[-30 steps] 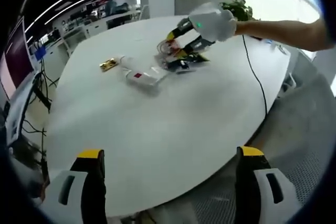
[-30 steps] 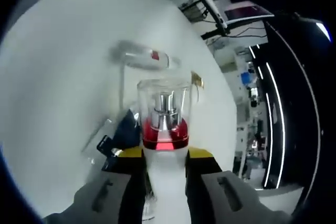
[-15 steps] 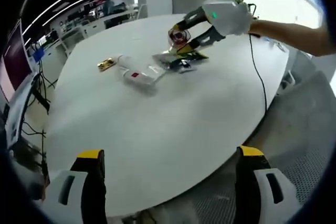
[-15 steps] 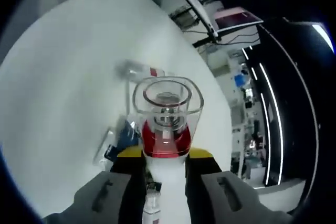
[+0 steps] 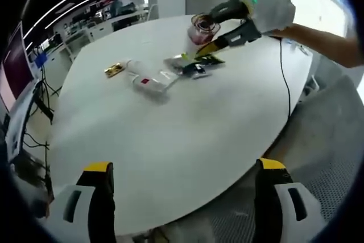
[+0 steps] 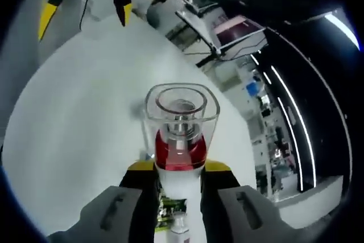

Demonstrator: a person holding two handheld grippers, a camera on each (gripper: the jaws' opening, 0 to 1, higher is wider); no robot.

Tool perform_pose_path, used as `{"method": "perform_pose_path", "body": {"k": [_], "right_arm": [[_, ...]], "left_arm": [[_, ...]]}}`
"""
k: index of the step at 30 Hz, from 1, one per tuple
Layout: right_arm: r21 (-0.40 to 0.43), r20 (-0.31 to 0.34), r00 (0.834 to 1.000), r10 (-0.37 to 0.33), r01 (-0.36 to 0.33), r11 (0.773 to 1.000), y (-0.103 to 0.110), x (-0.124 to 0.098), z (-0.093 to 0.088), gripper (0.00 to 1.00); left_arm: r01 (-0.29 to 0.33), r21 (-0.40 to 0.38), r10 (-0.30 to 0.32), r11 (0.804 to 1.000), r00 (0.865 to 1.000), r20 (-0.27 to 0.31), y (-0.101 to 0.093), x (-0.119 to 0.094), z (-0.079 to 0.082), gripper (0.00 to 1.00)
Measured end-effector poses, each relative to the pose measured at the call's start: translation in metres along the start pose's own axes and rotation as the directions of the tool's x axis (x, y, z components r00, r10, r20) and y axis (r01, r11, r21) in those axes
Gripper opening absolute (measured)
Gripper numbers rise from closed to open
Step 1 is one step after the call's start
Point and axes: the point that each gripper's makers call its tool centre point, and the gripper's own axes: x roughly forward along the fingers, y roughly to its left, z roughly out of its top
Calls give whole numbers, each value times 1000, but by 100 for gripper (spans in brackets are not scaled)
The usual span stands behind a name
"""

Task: Arrange the skincare products in the storage area until every visible bottle or jar stands upright without overlapping.

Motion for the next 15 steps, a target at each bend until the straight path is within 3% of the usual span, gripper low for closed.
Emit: {"method": "perform_pose_path", "body": {"k": [3,7,15], "right_arm": [[87,36,999,-1,-2,996,3,-6,5,26],[131,53,999,3,-9,991,9,-11,7,26],[299,96,995,17,-45,953,22,-17,5,25]], "left_arm": [[1,3,-1,1000,1000,-1,0,0,0,97],[4,8,-4,1000,1000,-2,-1,0,0,96],[9,16,-9,1000,1000,-4,-4,0,0,96]]}}
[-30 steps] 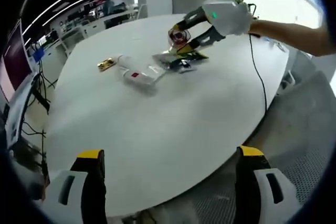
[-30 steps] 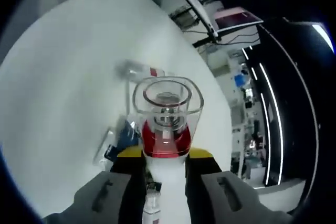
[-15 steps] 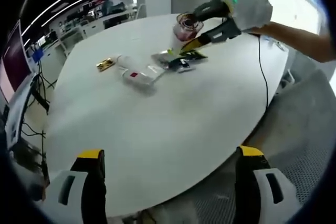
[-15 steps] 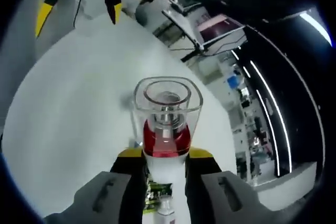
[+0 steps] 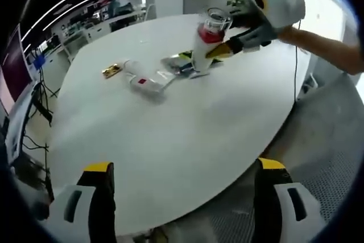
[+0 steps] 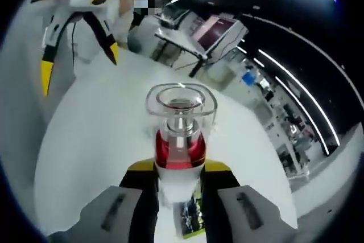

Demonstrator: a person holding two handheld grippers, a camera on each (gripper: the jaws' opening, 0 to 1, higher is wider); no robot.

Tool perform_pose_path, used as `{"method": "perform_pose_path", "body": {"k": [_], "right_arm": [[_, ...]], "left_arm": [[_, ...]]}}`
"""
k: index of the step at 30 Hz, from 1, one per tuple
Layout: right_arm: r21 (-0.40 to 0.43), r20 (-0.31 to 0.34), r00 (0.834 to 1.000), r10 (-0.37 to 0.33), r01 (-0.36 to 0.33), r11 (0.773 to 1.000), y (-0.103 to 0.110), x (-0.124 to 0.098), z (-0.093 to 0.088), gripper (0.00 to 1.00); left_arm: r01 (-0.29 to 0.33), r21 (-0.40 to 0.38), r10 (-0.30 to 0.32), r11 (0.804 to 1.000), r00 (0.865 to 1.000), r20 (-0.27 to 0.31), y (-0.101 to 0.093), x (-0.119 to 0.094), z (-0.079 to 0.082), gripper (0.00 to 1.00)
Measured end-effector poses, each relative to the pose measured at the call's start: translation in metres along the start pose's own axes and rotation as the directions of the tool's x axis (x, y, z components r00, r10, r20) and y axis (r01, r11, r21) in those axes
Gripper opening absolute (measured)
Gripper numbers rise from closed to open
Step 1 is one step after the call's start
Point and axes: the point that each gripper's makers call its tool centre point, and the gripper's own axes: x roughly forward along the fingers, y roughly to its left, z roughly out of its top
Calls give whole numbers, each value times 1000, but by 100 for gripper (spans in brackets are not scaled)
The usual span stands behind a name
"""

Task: Arrange the skincare products in the storage area until every visible bottle or jar stands upright without overlapping.

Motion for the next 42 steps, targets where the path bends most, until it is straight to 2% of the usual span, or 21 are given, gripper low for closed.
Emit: {"method": "perform_pose_path", "body": {"k": [3,6,10,15,20,26,27,28,39,42], "right_arm": [[92,28,999,16,-19,996,3,-1,-1,25],[123,48,998,34,-40,992,7,-4,2,25],[236,87,995,46,-65,970,10,-5,0,25],[285,110,992,64,-93,954,14,-4,-6,25],[356,138,987,78,-123,926,22,-6,-7,25],[378,178,980,88,-151,914,23,-9,-8,26],[400,186,978,94,-162,902,25,-9,-8,26],[400,191,977,98,-168,901,27,-10,-7,26],[429,259,956,139,-242,870,39,-13,-3,26],[428,267,954,139,-247,870,40,-14,-2,26]], "left_arm": [[2,6,-2,1000,1000,-3,-1,0,-1,96],[2,11,-2,1000,1000,-6,-1,0,-1,96],[-3,10,3,1000,1000,-2,0,0,0,97],[-2,13,2,1000,1000,-4,0,0,-1,96],[-6,19,6,1000,1000,-7,1,0,-1,97],[-22,23,22,999,1000,-5,4,0,-1,99],[-26,21,27,999,1000,-1,4,0,0,99],[-26,19,26,999,1000,2,5,0,0,99],[8,61,-7,998,1000,-5,-6,3,1,99],[20,78,-20,997,1000,1,-9,2,3,99]]}}
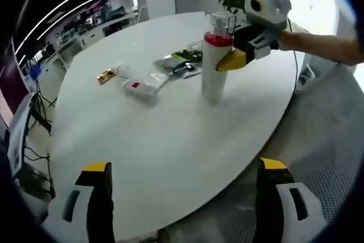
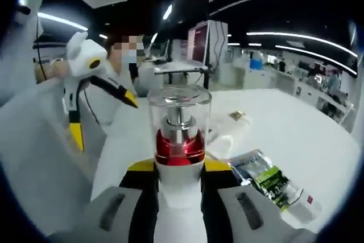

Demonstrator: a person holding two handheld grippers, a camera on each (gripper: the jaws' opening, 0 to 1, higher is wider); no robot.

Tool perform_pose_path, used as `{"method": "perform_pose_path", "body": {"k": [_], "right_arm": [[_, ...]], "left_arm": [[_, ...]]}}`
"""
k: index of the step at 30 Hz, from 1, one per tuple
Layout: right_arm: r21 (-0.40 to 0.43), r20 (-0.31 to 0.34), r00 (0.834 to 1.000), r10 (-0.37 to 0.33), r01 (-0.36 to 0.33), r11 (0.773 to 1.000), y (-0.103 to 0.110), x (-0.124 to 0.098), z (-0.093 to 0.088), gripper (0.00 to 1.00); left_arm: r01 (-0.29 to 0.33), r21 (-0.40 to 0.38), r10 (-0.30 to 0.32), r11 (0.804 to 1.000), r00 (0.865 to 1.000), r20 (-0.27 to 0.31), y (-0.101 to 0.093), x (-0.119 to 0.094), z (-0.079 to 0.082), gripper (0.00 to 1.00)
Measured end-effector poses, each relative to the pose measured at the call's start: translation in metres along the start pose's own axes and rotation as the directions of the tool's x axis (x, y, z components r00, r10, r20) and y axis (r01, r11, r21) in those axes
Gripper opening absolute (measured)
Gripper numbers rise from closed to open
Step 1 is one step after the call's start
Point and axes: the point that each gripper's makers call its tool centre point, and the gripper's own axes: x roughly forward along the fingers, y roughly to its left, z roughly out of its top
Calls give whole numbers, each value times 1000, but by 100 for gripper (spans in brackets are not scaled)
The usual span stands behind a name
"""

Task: Arrange the skincare products in the storage area until every visible bottle or jar stands upright without overlapping.

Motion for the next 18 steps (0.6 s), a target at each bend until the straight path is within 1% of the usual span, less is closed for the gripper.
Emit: {"method": "perform_pose_path", "body": {"k": [2,4,6,7,9,11,12,13,15,16,18], "right_arm": [[0,4,1000,11,-11,1000,0,0,0,26],[1,5,1000,16,-16,1000,2,-1,0,26],[-1,5,1000,24,-24,1000,5,-2,1,26],[0,6,1000,25,-25,1000,5,-2,1,26],[3,5,1000,28,-28,1000,7,-2,2,27],[5,0,999,34,-34,999,7,-3,1,27],[2,-5,999,40,-40,999,7,-3,1,27],[0,-7,999,47,-47,999,7,-3,1,27],[-4,-12,997,74,-74,997,9,-3,0,27],[-7,-13,997,77,-77,997,9,-4,0,27],[-7,-18,996,83,-83,997,10,-3,0,27]], "left_arm": [[37,-6,-37,999,999,27,-7,0,6,99],[48,-5,-48,999,998,40,-9,-2,10,98],[37,46,-39,998,999,32,-9,-1,11,98],[45,77,-46,996,999,15,-12,-1,10,98],[63,94,-64,994,998,8,-17,0,12,98],[96,108,-98,989,995,17,-22,-1,18,98],[121,129,-126,984,991,34,-25,-2,24,98],[132,145,-138,981,990,30,-25,-3,27,98],[137,177,-147,975,988,42,-25,-4,39,97],[133,215,-147,967,988,49,-24,-3,46,98],[129,268,-152,955,986,67,-21,3,56,99]]}}
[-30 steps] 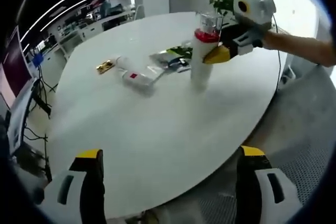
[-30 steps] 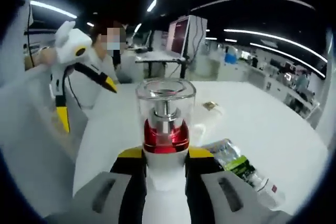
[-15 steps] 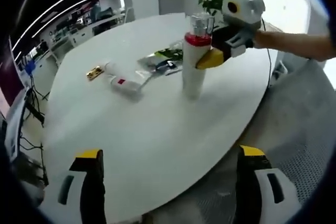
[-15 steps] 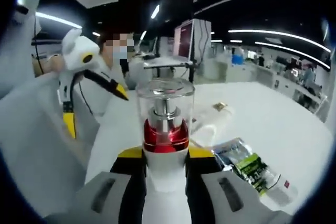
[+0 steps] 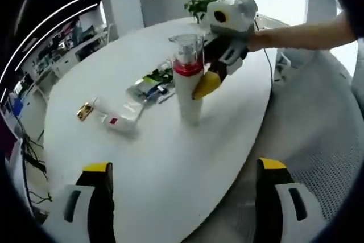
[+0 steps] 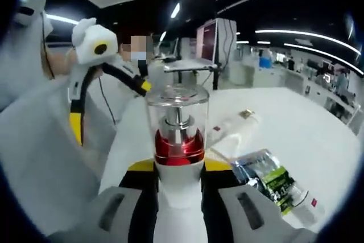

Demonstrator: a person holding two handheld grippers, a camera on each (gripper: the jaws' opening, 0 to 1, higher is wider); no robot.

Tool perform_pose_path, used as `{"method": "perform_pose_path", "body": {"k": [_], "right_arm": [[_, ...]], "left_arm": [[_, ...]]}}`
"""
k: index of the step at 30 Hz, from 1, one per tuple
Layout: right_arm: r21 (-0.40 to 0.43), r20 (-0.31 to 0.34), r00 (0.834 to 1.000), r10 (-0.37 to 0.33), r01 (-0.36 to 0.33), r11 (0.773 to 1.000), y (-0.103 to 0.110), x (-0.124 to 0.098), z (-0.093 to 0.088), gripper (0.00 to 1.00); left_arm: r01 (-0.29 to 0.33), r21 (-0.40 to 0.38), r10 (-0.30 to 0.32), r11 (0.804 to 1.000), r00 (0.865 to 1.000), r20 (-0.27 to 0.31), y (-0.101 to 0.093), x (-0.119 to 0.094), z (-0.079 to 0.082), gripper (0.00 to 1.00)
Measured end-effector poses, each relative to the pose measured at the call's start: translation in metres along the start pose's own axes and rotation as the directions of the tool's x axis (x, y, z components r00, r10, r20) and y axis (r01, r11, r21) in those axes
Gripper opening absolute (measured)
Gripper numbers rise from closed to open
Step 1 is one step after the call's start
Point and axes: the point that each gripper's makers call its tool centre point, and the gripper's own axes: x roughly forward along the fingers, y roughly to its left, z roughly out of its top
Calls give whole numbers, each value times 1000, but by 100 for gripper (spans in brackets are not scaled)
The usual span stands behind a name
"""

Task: Arrange the skincare products in the storage area until every visible bottle or jar stands upright without overlapping.

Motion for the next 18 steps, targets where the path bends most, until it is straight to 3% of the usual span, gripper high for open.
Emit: {"method": "perform_pose_path", "body": {"k": [2,4,6,9,10,14,15,18], "right_arm": [[-1,-4,1000,6,-6,1000,0,0,0,27],[0,-4,1000,10,-10,1000,1,0,0,27],[2,-6,1000,13,-13,1000,2,0,0,27],[5,-6,1000,13,-13,1000,1,1,0,27],[6,-6,1000,13,-13,1000,1,1,0,27],[11,-9,1000,15,-15,1000,1,1,0,27],[11,-9,1000,15,-15,1000,1,1,0,27],[15,-7,1000,13,-13,1000,1,0,0,27]], "left_arm": [[48,21,-49,999,997,56,0,14,14,99],[106,-27,-102,994,986,135,-1,27,27,99],[152,-57,-140,987,975,174,-5,36,34,99],[169,-22,-160,985,960,230,-2,51,43,99],[173,3,-169,985,955,244,-3,54,46,99],[171,33,-173,985,956,238,-4,69,48,99],[178,68,-189,982,947,260,-8,72,53,99],[174,87,-192,981,942,274,-2,82,55,97]]}}
